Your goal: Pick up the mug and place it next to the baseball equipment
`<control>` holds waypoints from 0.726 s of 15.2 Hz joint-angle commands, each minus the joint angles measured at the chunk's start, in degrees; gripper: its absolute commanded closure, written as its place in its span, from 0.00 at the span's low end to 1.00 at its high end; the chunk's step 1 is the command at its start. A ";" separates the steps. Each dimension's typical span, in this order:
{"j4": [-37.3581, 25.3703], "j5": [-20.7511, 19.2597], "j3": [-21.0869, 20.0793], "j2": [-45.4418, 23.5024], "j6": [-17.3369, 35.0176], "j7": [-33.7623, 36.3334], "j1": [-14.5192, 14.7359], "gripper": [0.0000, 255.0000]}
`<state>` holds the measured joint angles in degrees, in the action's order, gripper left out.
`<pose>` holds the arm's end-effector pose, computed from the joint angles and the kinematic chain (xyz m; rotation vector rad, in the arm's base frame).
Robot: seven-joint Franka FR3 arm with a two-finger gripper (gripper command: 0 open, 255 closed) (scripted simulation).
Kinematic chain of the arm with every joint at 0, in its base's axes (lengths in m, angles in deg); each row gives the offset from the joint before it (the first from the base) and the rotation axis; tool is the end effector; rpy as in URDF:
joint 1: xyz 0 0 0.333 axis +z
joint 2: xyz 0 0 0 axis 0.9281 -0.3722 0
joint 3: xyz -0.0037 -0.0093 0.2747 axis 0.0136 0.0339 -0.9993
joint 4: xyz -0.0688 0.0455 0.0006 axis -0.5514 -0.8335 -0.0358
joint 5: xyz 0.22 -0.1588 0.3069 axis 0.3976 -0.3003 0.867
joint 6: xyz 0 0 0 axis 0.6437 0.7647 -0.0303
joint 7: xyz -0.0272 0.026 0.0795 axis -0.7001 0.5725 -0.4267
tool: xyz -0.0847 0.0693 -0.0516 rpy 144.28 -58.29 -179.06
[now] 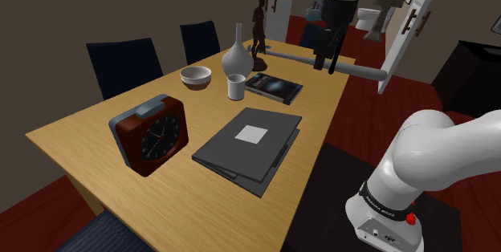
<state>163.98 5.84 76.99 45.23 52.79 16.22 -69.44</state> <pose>0.3396 -0.0019 0.5613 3.0896 0.1378 0.0073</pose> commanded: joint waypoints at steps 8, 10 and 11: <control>-2.00 -0.79 0.54 -13.43 11.42 -0.46 -0.49 0.00; -3.29 -0.99 0.66 -17.56 14.27 -0.57 -0.62 0.00; -4.05 -1.09 0.72 -19.66 15.60 -0.62 -0.69 0.00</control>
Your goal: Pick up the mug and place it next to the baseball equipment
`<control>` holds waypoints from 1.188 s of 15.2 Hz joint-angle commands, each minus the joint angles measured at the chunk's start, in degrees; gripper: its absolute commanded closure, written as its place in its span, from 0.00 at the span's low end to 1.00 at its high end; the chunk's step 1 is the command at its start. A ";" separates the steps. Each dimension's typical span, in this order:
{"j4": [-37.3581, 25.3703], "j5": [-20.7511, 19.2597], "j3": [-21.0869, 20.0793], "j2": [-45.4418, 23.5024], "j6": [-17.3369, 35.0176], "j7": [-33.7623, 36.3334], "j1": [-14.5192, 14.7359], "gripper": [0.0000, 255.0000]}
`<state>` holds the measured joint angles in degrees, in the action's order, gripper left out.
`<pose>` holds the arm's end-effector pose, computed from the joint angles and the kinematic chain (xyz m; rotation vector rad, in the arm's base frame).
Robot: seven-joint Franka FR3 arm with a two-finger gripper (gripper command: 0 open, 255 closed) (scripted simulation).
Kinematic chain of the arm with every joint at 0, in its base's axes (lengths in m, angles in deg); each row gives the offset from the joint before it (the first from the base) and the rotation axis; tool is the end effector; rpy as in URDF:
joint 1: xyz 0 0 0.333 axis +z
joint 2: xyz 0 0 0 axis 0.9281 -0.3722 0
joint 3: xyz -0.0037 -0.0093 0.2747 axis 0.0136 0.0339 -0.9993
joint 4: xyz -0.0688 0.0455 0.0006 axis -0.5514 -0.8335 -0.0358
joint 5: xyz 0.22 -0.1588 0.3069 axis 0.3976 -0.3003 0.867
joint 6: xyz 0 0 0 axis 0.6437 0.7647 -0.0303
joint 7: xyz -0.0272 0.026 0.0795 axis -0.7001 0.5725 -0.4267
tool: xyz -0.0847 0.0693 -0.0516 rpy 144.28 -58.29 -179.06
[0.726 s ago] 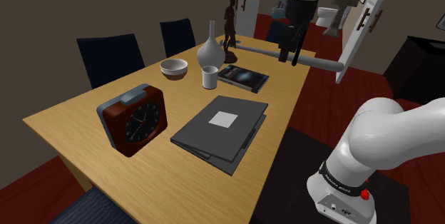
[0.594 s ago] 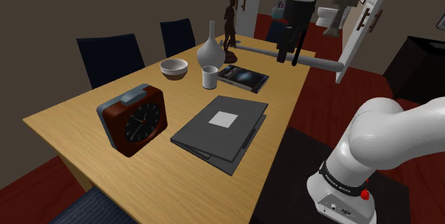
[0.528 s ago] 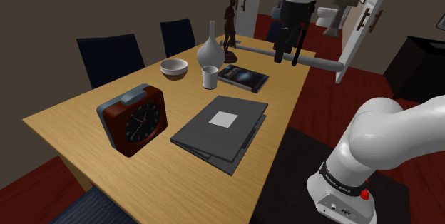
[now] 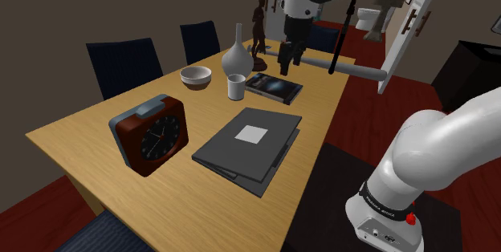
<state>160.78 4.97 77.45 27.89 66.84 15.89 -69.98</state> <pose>0.4323 -0.0111 0.4935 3.0848 0.1446 0.0038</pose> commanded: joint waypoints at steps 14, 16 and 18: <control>-19.52 -1.24 0.90 -32.88 13.44 -0.95 -0.82 0.00; -23.43 -1.32 0.97 -37.37 14.01 -1.07 -0.88 0.00; -27.71 -1.38 1.03 -41.93 14.29 -1.21 -0.94 0.00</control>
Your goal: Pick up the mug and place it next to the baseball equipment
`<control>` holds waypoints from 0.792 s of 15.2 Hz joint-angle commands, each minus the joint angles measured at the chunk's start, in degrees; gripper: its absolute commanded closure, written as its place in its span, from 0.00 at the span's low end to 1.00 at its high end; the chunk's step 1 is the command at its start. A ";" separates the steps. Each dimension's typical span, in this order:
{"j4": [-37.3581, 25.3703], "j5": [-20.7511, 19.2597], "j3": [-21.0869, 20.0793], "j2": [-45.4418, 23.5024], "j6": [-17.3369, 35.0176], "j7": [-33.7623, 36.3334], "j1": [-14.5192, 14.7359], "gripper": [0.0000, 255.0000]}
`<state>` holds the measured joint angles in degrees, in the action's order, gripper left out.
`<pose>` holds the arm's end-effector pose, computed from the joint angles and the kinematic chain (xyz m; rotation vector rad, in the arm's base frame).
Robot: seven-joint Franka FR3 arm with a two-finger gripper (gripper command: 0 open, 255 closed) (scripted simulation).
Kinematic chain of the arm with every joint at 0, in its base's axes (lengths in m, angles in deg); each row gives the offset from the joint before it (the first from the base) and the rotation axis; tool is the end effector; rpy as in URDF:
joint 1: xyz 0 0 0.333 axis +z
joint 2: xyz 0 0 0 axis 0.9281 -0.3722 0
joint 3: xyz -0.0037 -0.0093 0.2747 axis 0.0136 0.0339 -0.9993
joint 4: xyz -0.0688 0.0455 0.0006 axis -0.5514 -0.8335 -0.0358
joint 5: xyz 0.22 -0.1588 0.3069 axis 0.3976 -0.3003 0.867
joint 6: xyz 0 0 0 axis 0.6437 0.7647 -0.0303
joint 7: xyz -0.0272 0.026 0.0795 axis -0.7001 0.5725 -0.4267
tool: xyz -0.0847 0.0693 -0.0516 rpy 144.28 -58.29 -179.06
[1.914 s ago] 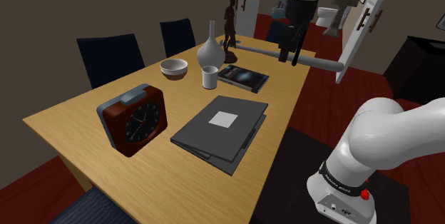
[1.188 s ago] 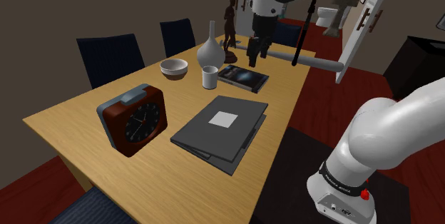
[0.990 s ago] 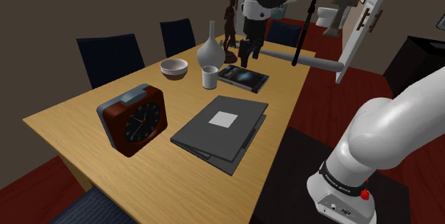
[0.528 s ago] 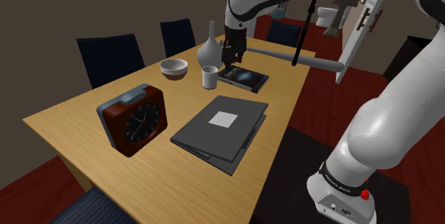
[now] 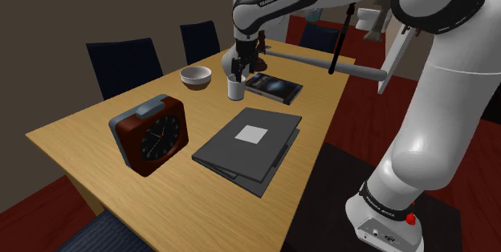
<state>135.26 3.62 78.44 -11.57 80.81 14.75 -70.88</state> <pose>0.6124 -0.0348 0.3731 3.0742 0.1593 0.0014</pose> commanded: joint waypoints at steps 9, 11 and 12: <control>-17.90 -0.12 0.23 -18.15 0.31 -0.61 -0.25 0.00; -17.16 -0.15 0.26 -18.68 1.58 -0.58 -0.30 0.00; -16.81 -0.16 0.27 -18.96 2.21 -0.57 -0.32 0.00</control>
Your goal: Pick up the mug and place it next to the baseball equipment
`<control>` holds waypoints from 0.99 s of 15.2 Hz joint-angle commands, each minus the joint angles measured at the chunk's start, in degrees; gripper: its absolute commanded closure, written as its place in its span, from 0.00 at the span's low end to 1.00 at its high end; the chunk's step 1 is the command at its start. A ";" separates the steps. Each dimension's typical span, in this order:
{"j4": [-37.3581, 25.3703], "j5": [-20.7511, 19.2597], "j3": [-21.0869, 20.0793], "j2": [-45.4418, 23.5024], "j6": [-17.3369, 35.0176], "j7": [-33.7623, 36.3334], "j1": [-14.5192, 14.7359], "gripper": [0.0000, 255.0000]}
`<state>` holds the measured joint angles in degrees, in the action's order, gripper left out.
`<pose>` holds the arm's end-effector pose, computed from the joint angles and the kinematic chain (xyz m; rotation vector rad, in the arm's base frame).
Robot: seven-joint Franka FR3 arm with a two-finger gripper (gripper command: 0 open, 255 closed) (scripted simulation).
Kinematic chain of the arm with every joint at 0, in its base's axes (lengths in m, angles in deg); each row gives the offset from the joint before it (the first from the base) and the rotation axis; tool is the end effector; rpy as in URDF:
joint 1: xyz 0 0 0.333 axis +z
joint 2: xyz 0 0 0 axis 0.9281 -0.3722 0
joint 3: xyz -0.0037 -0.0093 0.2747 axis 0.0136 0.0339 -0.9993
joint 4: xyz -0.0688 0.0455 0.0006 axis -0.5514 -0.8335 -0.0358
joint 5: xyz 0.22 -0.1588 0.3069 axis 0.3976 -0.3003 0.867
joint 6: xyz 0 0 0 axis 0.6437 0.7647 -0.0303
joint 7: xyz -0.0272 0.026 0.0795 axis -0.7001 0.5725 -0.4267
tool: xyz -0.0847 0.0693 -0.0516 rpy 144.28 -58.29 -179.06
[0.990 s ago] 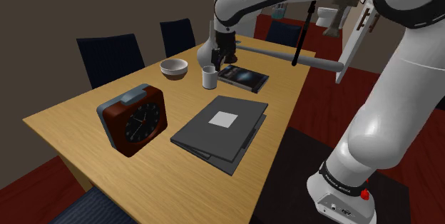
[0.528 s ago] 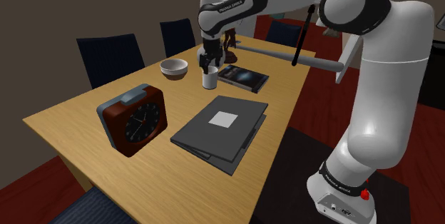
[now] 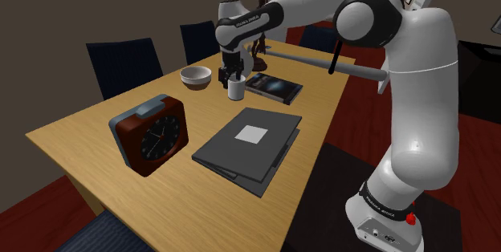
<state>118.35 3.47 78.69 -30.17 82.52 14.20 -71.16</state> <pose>0.6845 -0.0442 0.3076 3.0700 0.1653 0.0004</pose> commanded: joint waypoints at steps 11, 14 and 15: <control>0.92 -0.05 0.06 -1.14 2.10 0.01 -0.11 1.00; 0.92 -0.05 0.06 -1.14 2.10 0.01 -0.11 1.00; 0.92 -0.05 0.06 -1.14 2.10 0.01 -0.11 1.00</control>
<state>119.27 3.42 78.75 -31.31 84.61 14.21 -71.26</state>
